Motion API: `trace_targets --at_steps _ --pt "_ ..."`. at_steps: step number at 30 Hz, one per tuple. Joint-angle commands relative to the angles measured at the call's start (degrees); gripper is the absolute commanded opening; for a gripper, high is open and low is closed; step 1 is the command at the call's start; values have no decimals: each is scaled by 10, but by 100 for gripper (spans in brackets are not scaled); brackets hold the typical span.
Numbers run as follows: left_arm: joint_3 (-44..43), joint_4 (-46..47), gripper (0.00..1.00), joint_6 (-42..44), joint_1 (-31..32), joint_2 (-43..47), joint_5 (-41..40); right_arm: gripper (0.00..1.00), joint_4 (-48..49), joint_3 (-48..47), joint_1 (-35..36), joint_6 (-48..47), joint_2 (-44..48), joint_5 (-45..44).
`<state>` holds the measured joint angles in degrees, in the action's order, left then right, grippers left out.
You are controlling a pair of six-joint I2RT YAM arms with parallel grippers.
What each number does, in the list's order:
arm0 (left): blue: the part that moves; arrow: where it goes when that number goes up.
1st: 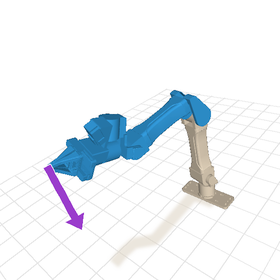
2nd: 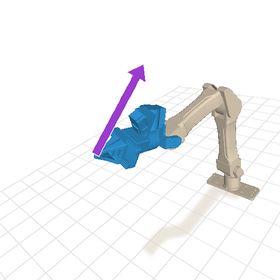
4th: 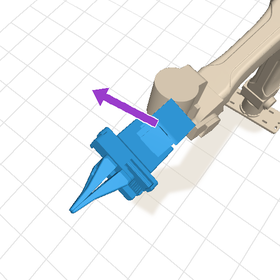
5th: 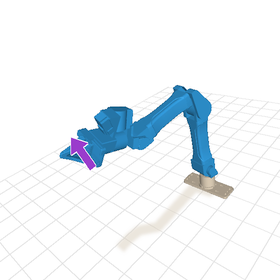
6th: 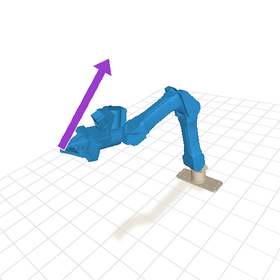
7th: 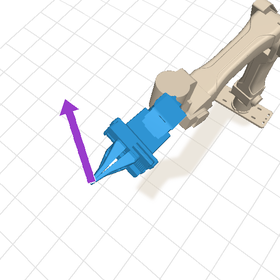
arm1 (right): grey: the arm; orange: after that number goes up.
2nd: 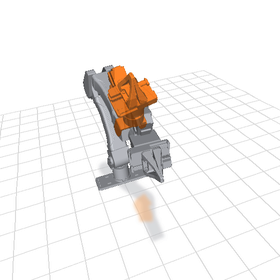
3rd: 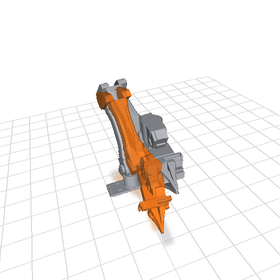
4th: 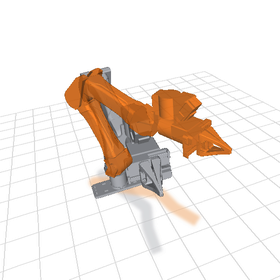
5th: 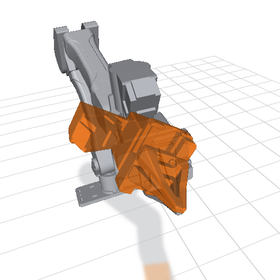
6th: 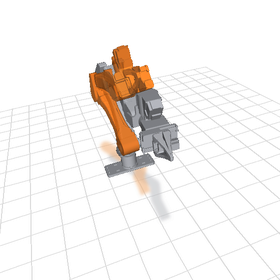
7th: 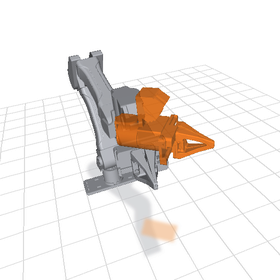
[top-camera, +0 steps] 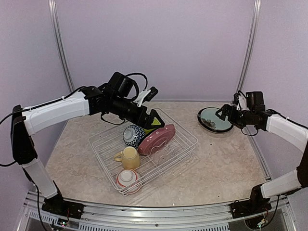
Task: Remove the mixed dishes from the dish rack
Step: Grab the plate from the dish rack.
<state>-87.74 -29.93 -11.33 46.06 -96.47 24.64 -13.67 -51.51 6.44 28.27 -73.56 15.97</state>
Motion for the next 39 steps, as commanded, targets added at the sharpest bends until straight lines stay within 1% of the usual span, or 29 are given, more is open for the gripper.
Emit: trace_targets --at_steps 1,4,6,9,12,20,21,24,25,29,32,35,39 --pt "-27 -41 96 0 11 -37 -15 97 -12 0 21 12 28 2" --pt "-38 -57 93 12 23 -63 -38 97 -8 2 30 17 32 8" --pt "-43 -64 88 18 30 -74 -58 97 -8 1 37 19 33 8" --pt "-52 -76 85 26 38 -92 -96 97 -2 1 48 23 38 5" --pt "-55 -78 80 29 39 -103 -112 98 1 -1 58 27 40 4" --pt "-64 -74 61 45 40 -128 -143 98 7 4 77 36 47 -9" --pt "-65 -72 58 48 39 -130 -147 98 9 6 77 37 47 -10" --pt "-80 -85 41 49 37 -137 -153 98 18 13 80 46 46 -7" --pt "-88 -91 37 47 37 -139 -158 98 20 13 81 48 46 -5" --pt "-92 -95 31 51 37 -145 -162 98 6 1 82 44 44 -5" --pt "-95 -99 23 60 40 -142 -154 98 -3 -8 83 46 44 -7" --pt "-97 -102 16 75 47 -134 -162 98 0 -9 84 52 49 -7" --pt "-103 -106 11 77 48 -119 -165 100 -2 -9 87 55 53 -8"
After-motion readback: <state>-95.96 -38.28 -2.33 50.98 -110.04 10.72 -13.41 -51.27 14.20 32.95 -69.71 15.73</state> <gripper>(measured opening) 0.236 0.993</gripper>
